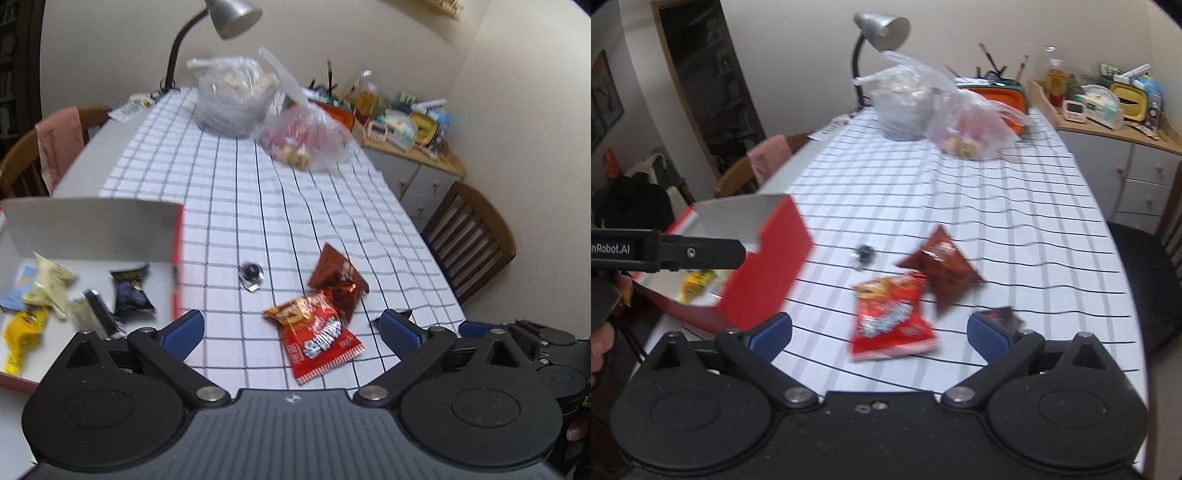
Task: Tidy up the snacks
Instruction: 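Withdraw both grippers toward the red chips bag and brown Oreo bag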
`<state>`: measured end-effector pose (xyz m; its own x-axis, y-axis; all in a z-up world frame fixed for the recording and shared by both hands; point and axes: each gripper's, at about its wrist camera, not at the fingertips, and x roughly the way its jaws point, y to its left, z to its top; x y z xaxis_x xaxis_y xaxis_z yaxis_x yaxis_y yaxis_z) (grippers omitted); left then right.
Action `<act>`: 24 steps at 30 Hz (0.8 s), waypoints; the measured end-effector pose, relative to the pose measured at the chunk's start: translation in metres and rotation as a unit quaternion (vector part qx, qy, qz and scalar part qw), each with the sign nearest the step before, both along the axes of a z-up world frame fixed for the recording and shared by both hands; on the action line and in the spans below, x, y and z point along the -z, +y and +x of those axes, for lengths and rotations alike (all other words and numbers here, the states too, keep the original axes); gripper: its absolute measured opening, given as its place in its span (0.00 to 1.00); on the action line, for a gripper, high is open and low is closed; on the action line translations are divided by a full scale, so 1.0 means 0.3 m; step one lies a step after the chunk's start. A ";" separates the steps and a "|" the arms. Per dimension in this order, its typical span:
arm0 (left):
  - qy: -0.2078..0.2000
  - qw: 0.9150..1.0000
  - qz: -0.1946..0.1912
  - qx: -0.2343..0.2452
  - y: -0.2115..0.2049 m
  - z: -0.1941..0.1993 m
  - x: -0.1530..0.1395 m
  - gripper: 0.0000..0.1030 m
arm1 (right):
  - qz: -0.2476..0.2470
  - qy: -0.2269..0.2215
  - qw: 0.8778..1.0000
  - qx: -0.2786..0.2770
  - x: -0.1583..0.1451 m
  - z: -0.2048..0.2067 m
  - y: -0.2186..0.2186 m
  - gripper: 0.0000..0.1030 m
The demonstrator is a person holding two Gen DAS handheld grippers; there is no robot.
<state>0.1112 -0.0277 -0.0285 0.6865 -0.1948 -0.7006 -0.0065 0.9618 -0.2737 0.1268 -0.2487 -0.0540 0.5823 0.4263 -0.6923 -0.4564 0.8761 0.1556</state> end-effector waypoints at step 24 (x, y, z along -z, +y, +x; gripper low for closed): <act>0.185 0.978 0.064 -0.076 -0.293 0.418 0.367 0.99 | -0.076 0.061 0.995 -0.027 0.293 0.343 -0.116 0.91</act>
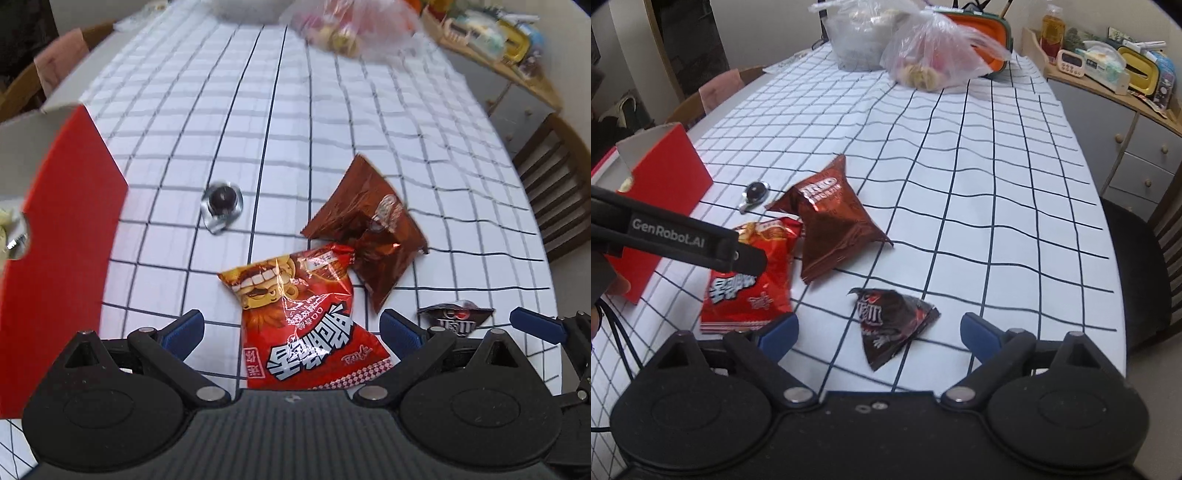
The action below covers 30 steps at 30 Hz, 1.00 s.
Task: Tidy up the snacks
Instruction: 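Withdraw both grippers toward the red chips bag and brown Oreo bag, then grasp the red chips bag with the left gripper while the right grasps the M&M packet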
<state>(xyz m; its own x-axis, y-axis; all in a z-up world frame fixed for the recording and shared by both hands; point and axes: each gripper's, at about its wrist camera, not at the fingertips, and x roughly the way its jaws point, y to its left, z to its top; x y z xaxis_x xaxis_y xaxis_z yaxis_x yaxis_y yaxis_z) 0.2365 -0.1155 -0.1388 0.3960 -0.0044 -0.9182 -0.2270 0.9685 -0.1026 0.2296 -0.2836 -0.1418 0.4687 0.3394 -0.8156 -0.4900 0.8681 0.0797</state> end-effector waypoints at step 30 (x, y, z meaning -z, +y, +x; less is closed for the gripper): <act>0.053 0.997 -0.033 -0.038 0.052 0.020 0.067 0.70 | -0.013 0.008 1.000 -0.007 0.020 0.020 0.014 0.30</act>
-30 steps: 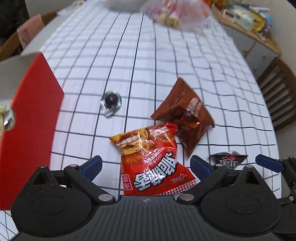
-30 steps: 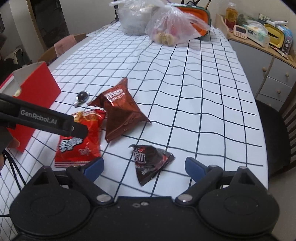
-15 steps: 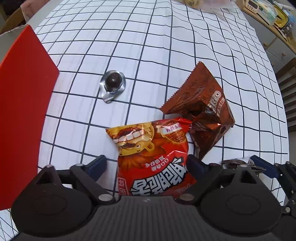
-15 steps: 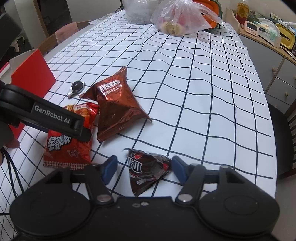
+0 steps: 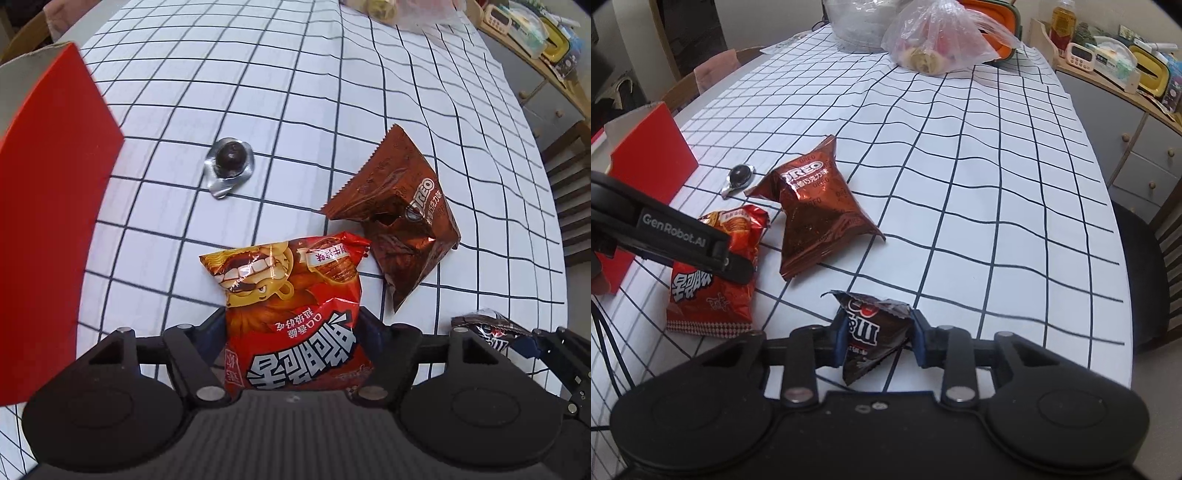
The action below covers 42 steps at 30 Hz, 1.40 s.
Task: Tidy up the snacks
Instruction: 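Grasp the red chips bag with the left gripper while the right grasps the M&M packet, then carry the red chips bag and M&M packet into the box with both grippers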
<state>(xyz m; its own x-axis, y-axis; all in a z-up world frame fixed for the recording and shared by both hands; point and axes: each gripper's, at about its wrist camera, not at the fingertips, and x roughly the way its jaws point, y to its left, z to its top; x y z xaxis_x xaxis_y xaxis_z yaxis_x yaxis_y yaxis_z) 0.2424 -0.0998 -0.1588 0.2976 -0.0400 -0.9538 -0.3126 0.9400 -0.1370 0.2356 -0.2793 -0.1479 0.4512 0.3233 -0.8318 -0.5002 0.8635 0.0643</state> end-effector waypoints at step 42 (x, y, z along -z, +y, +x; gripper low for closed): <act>-0.151 0.988 0.021 0.015 0.666 -0.515 -0.503 0.69 | 0.101 -0.059 0.991 -0.062 -0.424 -0.405 0.616 0.30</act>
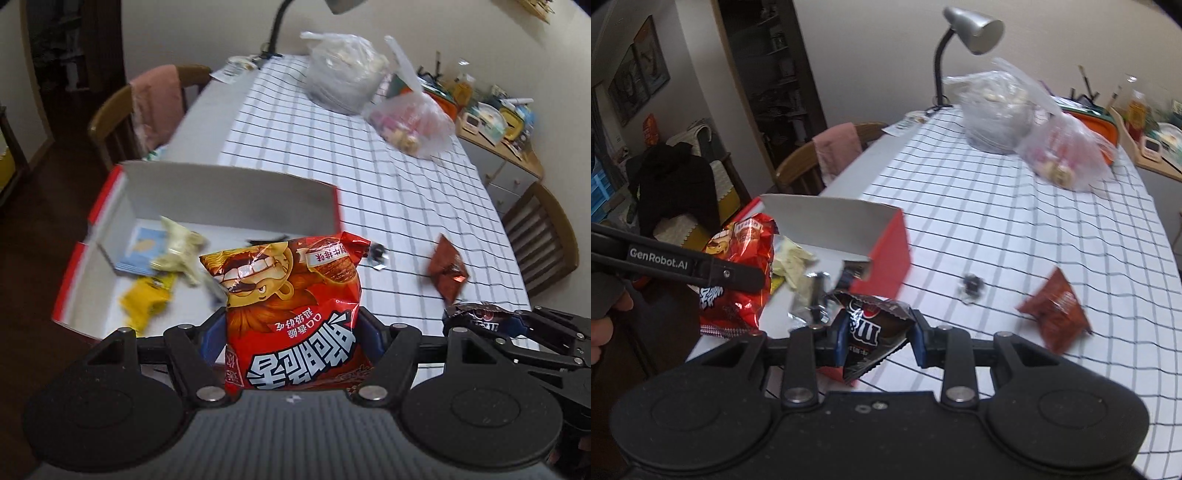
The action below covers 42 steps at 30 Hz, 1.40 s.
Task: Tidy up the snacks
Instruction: 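Carry the red chips bag and M&M packet into the box with both grippers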
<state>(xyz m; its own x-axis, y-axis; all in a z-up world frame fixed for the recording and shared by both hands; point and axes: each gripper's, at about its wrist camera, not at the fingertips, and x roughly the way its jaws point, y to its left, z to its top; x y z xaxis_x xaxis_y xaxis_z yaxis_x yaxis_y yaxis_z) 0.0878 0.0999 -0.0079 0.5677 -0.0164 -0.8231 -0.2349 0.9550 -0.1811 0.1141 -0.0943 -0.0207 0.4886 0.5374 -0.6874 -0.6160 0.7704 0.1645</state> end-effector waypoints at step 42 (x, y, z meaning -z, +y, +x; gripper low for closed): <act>0.134 0.984 0.110 0.047 0.385 0.301 0.310 0.69 | -0.130 0.041 0.991 -0.011 0.308 0.187 0.581 0.32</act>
